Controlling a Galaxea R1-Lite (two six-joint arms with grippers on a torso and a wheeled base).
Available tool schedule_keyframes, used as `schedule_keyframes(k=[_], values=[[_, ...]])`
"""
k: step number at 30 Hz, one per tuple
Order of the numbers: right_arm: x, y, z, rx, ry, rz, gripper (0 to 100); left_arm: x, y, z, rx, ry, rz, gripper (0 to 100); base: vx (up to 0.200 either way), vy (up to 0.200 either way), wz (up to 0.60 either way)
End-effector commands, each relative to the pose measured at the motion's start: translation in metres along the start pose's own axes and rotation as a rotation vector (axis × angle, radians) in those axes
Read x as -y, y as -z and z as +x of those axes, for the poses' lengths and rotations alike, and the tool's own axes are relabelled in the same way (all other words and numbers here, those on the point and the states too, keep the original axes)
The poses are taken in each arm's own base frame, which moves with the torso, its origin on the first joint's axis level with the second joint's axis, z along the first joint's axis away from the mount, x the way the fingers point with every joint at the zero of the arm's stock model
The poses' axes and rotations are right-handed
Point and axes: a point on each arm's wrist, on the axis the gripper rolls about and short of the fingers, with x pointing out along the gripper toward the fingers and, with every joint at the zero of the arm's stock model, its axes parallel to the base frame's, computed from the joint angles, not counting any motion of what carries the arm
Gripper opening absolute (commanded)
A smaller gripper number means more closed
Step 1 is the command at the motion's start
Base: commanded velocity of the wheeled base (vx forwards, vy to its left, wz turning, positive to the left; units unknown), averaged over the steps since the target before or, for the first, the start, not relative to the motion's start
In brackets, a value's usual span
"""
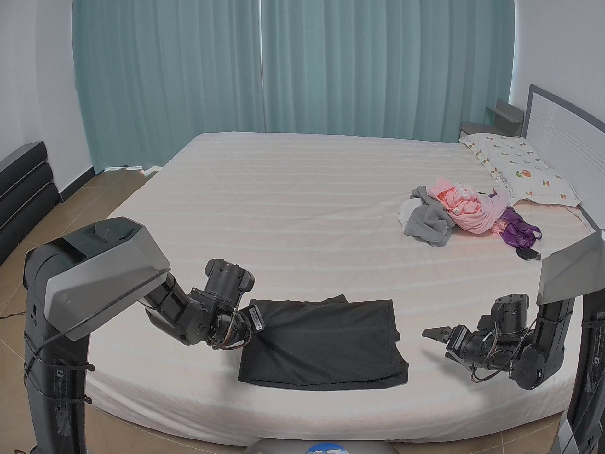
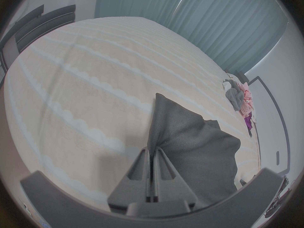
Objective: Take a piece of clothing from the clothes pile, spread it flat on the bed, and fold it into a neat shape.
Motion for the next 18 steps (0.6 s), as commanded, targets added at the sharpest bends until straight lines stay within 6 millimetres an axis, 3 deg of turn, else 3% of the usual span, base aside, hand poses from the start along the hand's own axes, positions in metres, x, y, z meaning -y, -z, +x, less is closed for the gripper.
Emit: schedule_keyframes(k=[1, 18], values=[[0.0003, 0.0004, 0.0003, -0.001, 0.002, 0.0, 100, -0.0026, -0.0024, -0.0002, 0.005, -0.003, -0.007, 0, 0.0, 0.2, 0.0], [-0.009, 0.0062, 0.0045, -0.019, -0.025, -0.013, 100, -0.0066, -0.0025, 0.0014, -0.001, -0.013, -0.016, 0, 0.0, 0.2, 0.0]])
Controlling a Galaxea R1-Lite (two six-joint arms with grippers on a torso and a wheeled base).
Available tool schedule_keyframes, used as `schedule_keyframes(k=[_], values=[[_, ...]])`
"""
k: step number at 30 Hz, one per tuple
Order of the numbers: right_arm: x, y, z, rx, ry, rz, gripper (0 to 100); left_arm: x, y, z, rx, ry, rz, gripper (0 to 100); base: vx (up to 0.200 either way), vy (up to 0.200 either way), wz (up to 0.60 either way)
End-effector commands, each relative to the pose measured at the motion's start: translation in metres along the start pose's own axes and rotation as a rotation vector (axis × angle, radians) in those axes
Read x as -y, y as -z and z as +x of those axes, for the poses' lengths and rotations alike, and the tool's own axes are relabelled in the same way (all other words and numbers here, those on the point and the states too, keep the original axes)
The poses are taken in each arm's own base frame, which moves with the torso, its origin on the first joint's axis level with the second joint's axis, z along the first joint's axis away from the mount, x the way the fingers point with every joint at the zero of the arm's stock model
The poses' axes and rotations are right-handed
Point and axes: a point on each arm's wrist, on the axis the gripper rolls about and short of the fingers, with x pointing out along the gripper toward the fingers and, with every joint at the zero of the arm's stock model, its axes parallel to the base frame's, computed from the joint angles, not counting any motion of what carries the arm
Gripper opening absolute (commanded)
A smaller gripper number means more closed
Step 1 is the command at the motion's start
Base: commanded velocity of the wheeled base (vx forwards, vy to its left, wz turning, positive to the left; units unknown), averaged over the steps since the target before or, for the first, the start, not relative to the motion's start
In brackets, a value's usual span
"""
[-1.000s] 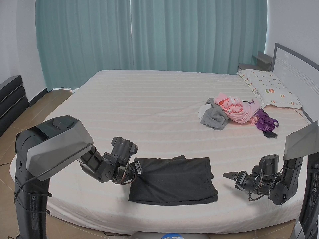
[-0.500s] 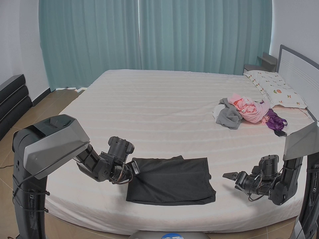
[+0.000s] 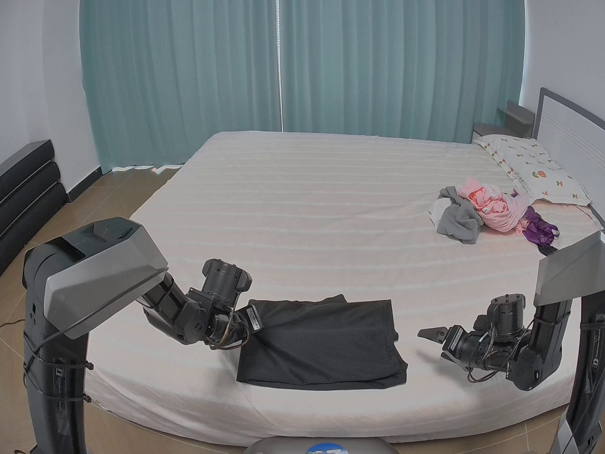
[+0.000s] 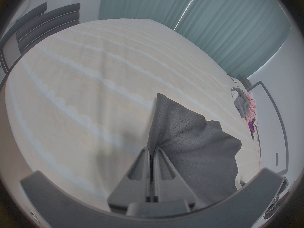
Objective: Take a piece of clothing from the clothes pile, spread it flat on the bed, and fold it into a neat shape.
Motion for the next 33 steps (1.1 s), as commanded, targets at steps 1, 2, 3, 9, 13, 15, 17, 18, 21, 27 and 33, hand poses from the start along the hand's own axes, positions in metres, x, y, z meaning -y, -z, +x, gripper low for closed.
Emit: schedule_keyframes(k=[1, 2, 3, 9, 13, 15, 17, 18, 21, 27, 33], values=[[-0.004, 0.003, 0.001, -0.01, -0.01, -0.008, 100, -0.001, 0.001, 0.001, -0.002, -0.004, -0.001, 0, 0.0, 0.2, 0.0], [-0.005, 0.004, 0.001, -0.013, -0.012, -0.01, 100, -0.001, 0.001, 0.001, -0.003, -0.005, -0.001, 0, 0.0, 0.2, 0.0], [-0.005, 0.005, 0.002, -0.015, -0.013, -0.011, 100, -0.002, 0.002, 0.001, -0.006, -0.006, -0.001, 0, 0.0, 0.2, 0.0], [-0.011, 0.008, 0.002, -0.021, -0.025, -0.026, 100, -0.002, 0.002, -0.003, -0.004, -0.006, -0.003, 0, 0.0, 0.2, 0.0], [-0.019, 0.015, 0.0, -0.033, -0.043, -0.05, 100, -0.003, 0.006, -0.006, -0.013, -0.012, -0.021, 0, 0.0, 0.0, 0.0], [-0.02, 0.015, 0.0, -0.034, -0.047, -0.053, 100, -0.003, 0.009, -0.006, -0.021, -0.017, -0.034, 0, 0.0, 0.0, 0.0], [-0.019, 0.016, 0.001, -0.037, -0.046, -0.054, 100, -0.005, 0.011, -0.007, -0.025, -0.026, -0.043, 0, 0.0, 0.0, 0.0], [-0.019, 0.016, 0.001, -0.037, -0.045, -0.052, 100, -0.006, 0.011, -0.007, -0.026, -0.027, -0.042, 0, 0.0, 0.0, 0.0], [-0.019, 0.016, 0.001, -0.039, -0.043, -0.051, 100, -0.006, 0.012, -0.007, -0.027, -0.03, -0.042, 0, 0.0, 0.0, 0.0], [-0.021, 0.019, 0.001, -0.046, -0.05, -0.059, 100, -0.003, 0.01, -0.007, -0.015, -0.016, -0.042, 100, 0.0, 0.0, 0.0], [-0.021, 0.019, -0.001, -0.049, -0.046, -0.057, 100, -0.002, 0.008, -0.013, -0.007, -0.008, -0.045, 100, 0.0, 0.0, 0.0]])
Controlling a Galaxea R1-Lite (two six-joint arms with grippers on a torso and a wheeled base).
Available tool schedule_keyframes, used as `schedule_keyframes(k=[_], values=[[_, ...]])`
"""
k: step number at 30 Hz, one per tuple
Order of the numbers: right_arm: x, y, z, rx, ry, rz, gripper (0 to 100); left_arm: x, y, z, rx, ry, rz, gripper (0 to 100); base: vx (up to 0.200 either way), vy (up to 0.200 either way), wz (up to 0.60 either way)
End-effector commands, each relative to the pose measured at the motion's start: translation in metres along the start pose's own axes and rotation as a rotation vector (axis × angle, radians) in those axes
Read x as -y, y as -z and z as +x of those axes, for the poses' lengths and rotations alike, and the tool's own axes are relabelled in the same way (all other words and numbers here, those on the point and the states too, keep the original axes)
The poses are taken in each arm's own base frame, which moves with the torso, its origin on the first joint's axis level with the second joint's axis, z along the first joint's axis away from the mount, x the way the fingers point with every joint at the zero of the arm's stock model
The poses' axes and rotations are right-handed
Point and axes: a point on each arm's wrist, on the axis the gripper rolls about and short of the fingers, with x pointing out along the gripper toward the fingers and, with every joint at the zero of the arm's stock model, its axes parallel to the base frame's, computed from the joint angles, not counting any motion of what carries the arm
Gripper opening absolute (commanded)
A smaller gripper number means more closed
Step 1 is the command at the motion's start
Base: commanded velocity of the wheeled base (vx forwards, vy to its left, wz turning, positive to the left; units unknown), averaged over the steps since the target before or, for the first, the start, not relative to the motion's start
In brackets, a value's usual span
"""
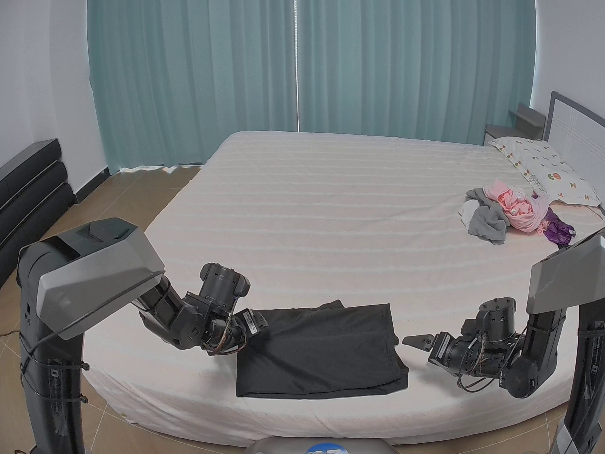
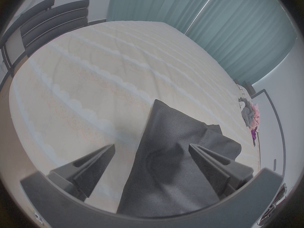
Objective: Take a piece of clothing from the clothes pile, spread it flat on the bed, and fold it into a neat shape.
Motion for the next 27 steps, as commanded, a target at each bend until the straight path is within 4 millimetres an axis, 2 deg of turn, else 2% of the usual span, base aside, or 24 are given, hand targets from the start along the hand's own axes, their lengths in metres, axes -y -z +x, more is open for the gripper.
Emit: schedule_keyframes(k=[1, 6, 7, 8, 11, 12, 13, 15, 16, 20, 23, 25, 27], values=[[-0.001, 0.0, -0.002, 0.001, -0.002, 0.0, 100, 0.001, -0.003, -0.009, 0.007, 0.007, -0.008, 100, 0.0, 0.0, 0.0], [-0.011, 0.004, -0.012, 0.032, -0.032, -0.019, 100, -0.003, -0.008, -0.044, 0.041, 0.034, -0.017, 100, 0.0, 0.0, 0.0], [-0.012, 0.004, -0.012, 0.034, -0.034, -0.02, 100, -0.003, -0.008, -0.046, 0.042, 0.035, -0.017, 100, 0.0, 0.0, 0.0], [-0.017, 0.005, -0.017, 0.077, -0.039, -0.039, 100, -0.002, -0.011, -0.068, 0.067, 0.064, -0.019, 100, 0.0, 0.0, 0.0], [-0.017, 0.005, -0.017, 0.077, -0.039, -0.039, 100, -0.002, -0.011, -0.068, 0.067, 0.064, -0.019, 100, 0.0, 0.0, 0.0], [-0.026, 0.004, -0.026, 0.188, -0.041, -0.074, 100, 0.0, -0.018, -0.116, 0.144, 0.132, -0.026, 100, 0.0, 0.0, 0.0], [-0.026, 0.004, -0.026, 0.188, -0.041, -0.074, 100, 0.0, -0.018, -0.116, 0.144, 0.132, -0.026, 100, 0.0, 0.0, 0.0], [-0.032, 0.002, -0.039, 0.238, -0.052, -0.081, 100, -0.002, -0.022, -0.151, 0.253, 0.144, -0.04, 100, 0.0, 0.0, 0.0], [-0.032, 0.002, -0.042, 0.246, -0.052, -0.081, 100, -0.002, -0.023, -0.156, 0.273, 0.143, -0.044, 100, 0.0, 0.0, 0.0], [-0.048, -0.013, -0.076, 0.403, -0.082, -0.126, 100, -0.006, -0.03, -0.215, 0.43, 0.205, -0.079, 100, 0.0, 0.0, 0.0], [-0.057, -0.019, -0.1, 0.513, -0.082, -0.2, 100, -0.018, -0.024, -0.249, 0.528, 0.22, -0.094, 100, 0.0, 0.0, 0.0], [-0.058, -0.018, -0.109, 0.546, -0.072, -0.227, 100, -0.023, -0.021, -0.262, 0.571, 0.221, -0.094, 100, 0.0, 0.0, 0.0], [-0.06, -0.015, -0.127, 0.601, -0.053, -0.287, 100, -0.036, -0.012, -0.288, 0.658, 0.215, -0.078, 100, 0.0, 0.0, 0.0]])
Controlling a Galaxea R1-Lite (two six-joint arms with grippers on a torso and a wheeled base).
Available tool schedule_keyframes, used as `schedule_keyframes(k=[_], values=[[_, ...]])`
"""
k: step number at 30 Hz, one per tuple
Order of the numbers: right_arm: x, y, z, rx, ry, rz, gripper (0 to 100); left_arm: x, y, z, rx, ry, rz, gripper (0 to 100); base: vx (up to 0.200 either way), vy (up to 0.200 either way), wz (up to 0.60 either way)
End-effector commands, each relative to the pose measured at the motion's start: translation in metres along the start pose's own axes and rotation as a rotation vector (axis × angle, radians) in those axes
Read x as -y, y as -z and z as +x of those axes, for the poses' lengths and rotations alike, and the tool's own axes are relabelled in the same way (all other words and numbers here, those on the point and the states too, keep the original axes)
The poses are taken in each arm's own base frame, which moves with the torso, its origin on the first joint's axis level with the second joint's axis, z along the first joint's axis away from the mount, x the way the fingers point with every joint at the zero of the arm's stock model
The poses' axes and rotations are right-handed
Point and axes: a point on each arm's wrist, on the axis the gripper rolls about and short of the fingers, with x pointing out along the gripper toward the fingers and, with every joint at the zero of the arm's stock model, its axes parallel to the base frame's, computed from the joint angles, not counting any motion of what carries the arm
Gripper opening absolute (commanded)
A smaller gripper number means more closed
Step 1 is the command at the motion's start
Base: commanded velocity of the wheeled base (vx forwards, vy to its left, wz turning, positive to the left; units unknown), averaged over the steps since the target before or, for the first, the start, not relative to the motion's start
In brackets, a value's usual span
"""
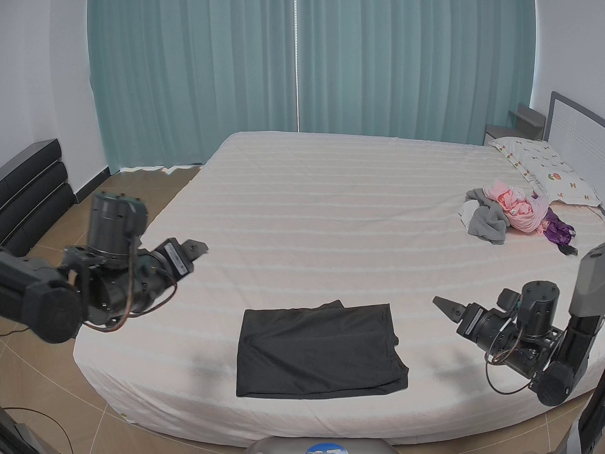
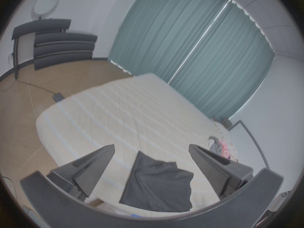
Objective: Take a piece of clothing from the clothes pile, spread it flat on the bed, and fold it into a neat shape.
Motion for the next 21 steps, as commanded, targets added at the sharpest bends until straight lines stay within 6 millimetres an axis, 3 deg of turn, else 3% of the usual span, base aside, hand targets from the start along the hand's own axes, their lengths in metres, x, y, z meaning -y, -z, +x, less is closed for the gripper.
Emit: schedule_keyframes(k=[1, 7, 11, 19, 20, 21], values=[[-0.019, -0.033, -0.065, 0.255, -0.039, -0.14, 100, -0.021, -0.023, -0.106, 0.288, 0.062, 0.001, 100, 0.0, 0.0, 0.0], [-0.033, -0.053, -0.11, 0.41, -0.121, -0.203, 100, -0.049, -0.02, -0.168, 0.465, 0.078, 0.107, 100, 0.0, 0.0, 0.0], [-0.032, -0.06, -0.14, 0.482, -0.122, -0.25, 100, -0.065, -0.015, -0.194, 0.559, 0.06, 0.161, 100, 0.0, 0.0, 0.0], [-0.024, -0.05, -0.198, 0.536, -0.121, -0.414, 100, -0.09, -0.008, -0.234, 0.669, -0.008, 0.24, 100, 0.0, 0.0, 0.0], [-0.024, -0.05, -0.198, 0.536, -0.121, -0.414, 100, -0.09, -0.008, -0.234, 0.669, -0.008, 0.24, 100, 0.0, 0.0, 0.0], [-0.019, -0.042, -0.213, 0.531, -0.114, -0.45, 100, -0.097, -0.005, -0.245, 0.701, -0.012, 0.252, 100, 0.0, 0.0, 0.0]])
